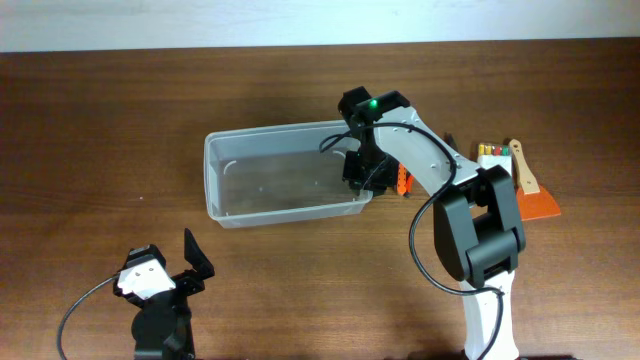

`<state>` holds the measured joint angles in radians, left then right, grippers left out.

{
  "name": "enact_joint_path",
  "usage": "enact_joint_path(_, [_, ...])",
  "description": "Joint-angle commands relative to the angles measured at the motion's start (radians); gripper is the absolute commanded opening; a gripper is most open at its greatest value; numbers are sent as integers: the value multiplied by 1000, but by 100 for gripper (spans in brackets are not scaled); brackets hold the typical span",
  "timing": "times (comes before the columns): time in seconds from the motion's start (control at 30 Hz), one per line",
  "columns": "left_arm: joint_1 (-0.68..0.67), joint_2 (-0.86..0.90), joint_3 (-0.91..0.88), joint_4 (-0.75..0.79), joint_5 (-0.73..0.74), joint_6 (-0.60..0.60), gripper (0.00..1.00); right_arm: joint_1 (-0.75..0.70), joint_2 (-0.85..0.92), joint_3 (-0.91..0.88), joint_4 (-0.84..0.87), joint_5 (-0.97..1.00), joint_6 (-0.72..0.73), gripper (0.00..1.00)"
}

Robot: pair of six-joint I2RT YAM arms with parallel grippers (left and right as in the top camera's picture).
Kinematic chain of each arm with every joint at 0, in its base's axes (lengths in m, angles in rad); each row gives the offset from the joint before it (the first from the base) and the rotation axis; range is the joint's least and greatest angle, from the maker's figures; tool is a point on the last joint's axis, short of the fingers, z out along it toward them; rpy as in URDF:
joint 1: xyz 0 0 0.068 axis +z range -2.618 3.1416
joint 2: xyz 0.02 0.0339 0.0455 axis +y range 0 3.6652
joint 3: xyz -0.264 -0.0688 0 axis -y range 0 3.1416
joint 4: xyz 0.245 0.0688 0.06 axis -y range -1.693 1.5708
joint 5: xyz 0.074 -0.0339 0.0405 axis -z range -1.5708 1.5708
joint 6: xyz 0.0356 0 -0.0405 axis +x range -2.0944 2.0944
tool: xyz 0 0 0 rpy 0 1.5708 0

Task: Pack container

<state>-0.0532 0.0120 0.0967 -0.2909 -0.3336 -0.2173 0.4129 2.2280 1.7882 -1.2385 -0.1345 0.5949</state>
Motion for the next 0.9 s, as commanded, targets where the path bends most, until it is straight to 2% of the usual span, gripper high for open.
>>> enact_joint_path(0.0, [-4,-2,-4,-1,-3,9,99,5,55,-53,-6,-145,21,24])
enact_joint_path(0.23, [-4,-2,-4,-1,-4,9,99,3,54,-53,3,-47,18,24])
enact_joint_path(0.4, [-4,-2,-4,-1,-4,9,99,-3,-14,-45,84,55,-111,24])
enact_joint_path(0.43, [-4,-2,-4,-1,-4,9,99,-3,-34,-37,89,68,-126,26])
enact_joint_path(0.57, [-4,-2,-3,-1,-4,9,99,-23,-136,-2,95,128,-135,46])
enact_joint_path(0.67, [-4,-2,-4,-1,-3,9,99,-51,-206,2,110,134,-136,48])
enact_joint_path(0.73, [-4,-2,-4,-1,-4,9,99,-64,-238,2,132,136,-161,52])
enact_joint_path(0.87, [-4,-2,-4,-1,-4,9,99,-67,-273,2,173,135,-244,53])
